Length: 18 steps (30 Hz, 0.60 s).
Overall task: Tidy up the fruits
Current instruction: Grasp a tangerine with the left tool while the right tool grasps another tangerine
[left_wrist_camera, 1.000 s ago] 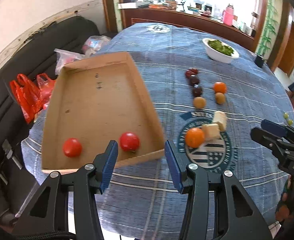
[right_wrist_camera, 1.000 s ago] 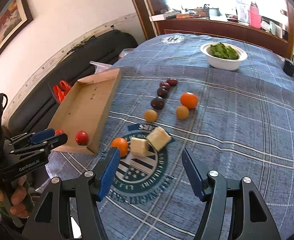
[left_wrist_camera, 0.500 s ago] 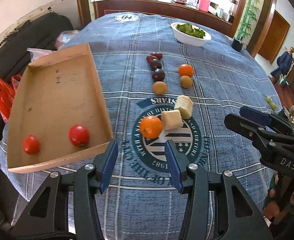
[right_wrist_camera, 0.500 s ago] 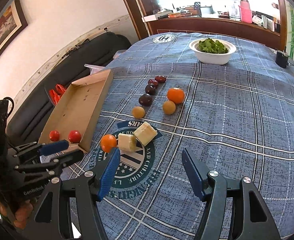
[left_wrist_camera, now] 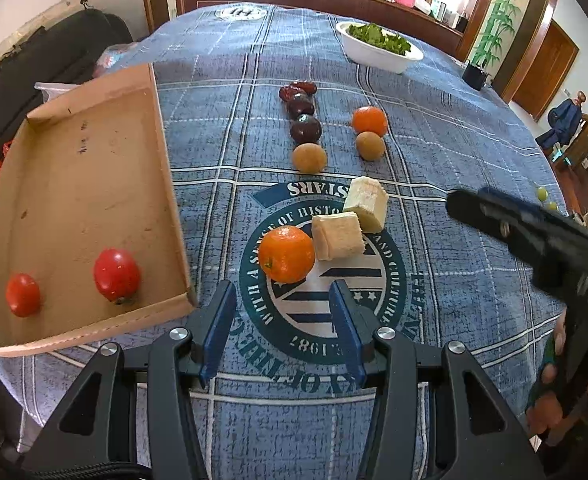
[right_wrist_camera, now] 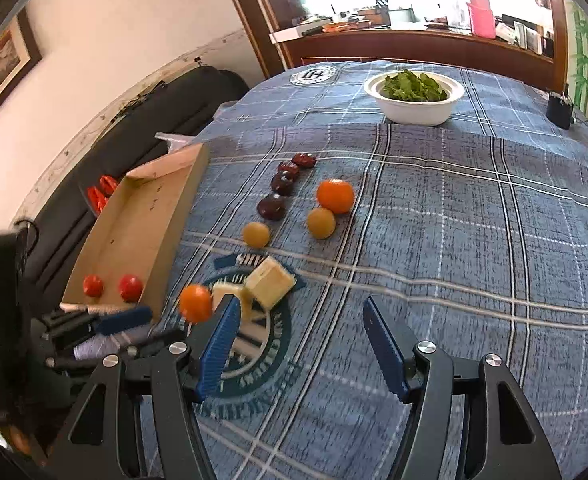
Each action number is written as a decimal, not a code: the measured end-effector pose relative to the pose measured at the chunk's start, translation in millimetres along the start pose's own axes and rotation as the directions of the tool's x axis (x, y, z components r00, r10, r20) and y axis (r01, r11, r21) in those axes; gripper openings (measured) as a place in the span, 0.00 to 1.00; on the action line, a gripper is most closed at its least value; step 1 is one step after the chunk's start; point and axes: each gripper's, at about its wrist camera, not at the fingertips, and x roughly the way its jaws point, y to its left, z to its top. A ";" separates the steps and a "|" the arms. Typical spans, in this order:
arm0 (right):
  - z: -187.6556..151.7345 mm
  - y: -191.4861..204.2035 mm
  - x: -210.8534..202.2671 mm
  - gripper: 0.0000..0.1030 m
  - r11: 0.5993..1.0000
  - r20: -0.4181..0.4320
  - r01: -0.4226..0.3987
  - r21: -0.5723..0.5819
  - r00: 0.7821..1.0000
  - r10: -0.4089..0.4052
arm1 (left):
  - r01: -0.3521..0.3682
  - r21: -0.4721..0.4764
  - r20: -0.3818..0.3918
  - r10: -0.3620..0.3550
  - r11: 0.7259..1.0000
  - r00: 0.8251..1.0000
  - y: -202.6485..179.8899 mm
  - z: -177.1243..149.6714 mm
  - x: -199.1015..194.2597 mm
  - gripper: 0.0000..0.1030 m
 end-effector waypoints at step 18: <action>73.8 -25.2 91.7 0.47 0.989 -0.041 0.094 0.116 0.995 -0.089 | 0.029 0.114 -0.023 -0.027 0.993 0.999 2.0 12.7 28.2 0.45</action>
